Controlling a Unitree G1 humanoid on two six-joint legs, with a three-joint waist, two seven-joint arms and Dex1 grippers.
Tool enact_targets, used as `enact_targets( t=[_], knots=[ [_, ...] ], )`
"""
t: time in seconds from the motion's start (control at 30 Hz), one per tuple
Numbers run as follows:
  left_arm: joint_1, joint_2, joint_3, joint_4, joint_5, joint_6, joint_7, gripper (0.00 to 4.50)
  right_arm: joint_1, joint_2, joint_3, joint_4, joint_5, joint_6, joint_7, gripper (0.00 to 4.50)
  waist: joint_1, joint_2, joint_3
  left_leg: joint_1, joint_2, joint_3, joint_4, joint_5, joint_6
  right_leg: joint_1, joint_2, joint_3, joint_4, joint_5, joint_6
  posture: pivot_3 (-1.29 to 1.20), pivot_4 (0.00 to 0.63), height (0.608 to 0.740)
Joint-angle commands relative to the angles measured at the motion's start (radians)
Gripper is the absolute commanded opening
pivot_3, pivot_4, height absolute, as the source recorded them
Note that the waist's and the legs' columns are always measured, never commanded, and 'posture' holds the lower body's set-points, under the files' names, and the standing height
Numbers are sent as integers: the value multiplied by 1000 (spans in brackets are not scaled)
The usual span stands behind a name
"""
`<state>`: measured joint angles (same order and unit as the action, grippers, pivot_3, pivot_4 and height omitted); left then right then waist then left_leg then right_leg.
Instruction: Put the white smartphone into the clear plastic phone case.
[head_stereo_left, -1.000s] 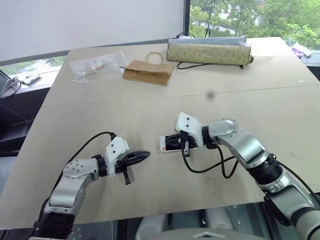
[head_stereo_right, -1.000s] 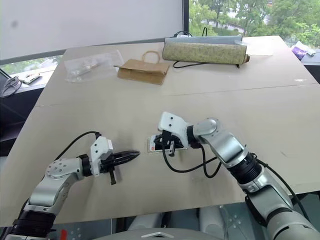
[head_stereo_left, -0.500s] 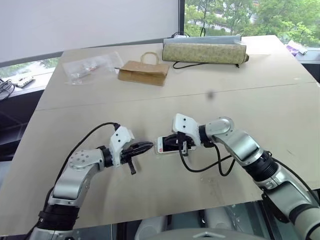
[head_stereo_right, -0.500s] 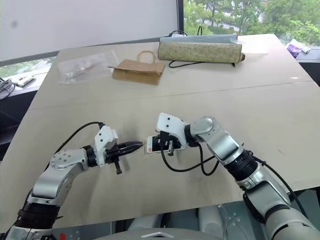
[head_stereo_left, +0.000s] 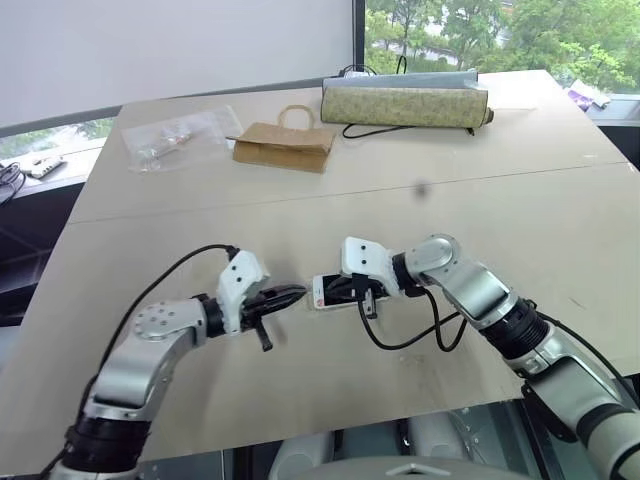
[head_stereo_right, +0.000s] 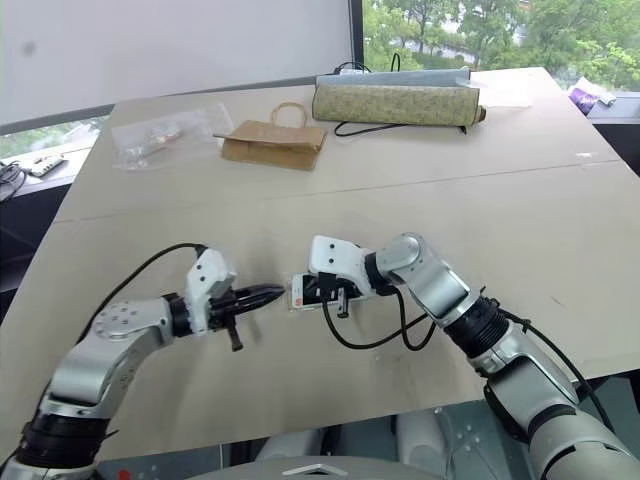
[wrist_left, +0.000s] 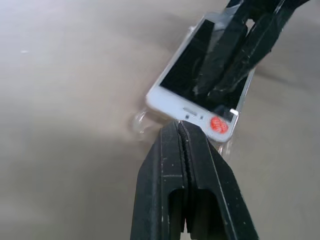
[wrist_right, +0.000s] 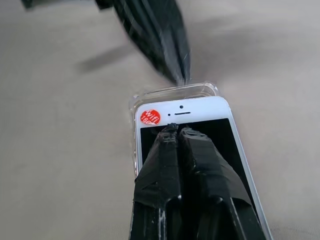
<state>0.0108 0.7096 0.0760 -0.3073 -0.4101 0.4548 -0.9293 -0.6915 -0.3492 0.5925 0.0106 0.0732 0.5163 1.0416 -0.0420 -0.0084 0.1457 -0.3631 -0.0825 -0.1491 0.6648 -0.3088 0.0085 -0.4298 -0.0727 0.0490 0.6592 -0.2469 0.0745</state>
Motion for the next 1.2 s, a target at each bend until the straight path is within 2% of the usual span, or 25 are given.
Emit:
enact_targets(
  t=[0.03, 0.13, 0.4, 0.77, 0.87, 1.0, 1.2],
  knots=[
    [18, 14, 37, -43, -29, 16, 6, 0, 6, -3, 35, 36, -37, -1, 13, 46, 2, 0, 0, 0, 0, 0, 0, 0, 0, 0, 0, 0, 0, 0, 0, 0, 150, 740],
    [24, 17, 32, -35, -15, 11, 11, 0, 8, -3, 34, 43, -44, -9, 20, 46, 1, 0, 0, 1, 0, 0, 0, 0, 0, 0, 0, 0, 0, 0, 0, 0, 150, 740],
    [-5, -19, -75, -11, 63, 19, 68, 0, 12, -6, 54, 51, -66, -10, 48, 46, 2, -1, -1, 1, 0, 0, 0, 0, 0, 1, 0, 0, 0, 0, 0, 0, 150, 740],
    [-16, -49, -99, 12, 79, 12, 85, 0, 8, -3, 115, 156, -139, -37, 87, 46, 5, 3, -13, 2, 0, 0, 0, 0, 0, 1, 0, 0, 0, 0, 0, 0, 150, 740],
    [-15, -52, -100, 9, 80, 12, 86, 0, 1, 10, 131, 210, -168, -56, 82, 46, 5, 3, -14, 5, 0, 0, 0, 0, 0, 5, 0, 0, 0, 0, 0, 0, 150, 740],
    [-8, -53, -100, 7, 82, 11, 85, 0, -9, 27, 144, 273, -192, -69, 102, 46, 4, 4, -17, 21, 0, 1, -5, -3, 5, 19, 2, 0, -2, 0, 0, 0, 150, 740],
    [-15, -60, -99, 18, 87, 9, 84, 0, -24, 30, 159, 331, -216, -94, 124, 46, 4, 11, -28, 23, 0, 0, -6, -3, 5, 20, 2, 0, -1, 0, 0, 0, 150, 740]
  ],
)
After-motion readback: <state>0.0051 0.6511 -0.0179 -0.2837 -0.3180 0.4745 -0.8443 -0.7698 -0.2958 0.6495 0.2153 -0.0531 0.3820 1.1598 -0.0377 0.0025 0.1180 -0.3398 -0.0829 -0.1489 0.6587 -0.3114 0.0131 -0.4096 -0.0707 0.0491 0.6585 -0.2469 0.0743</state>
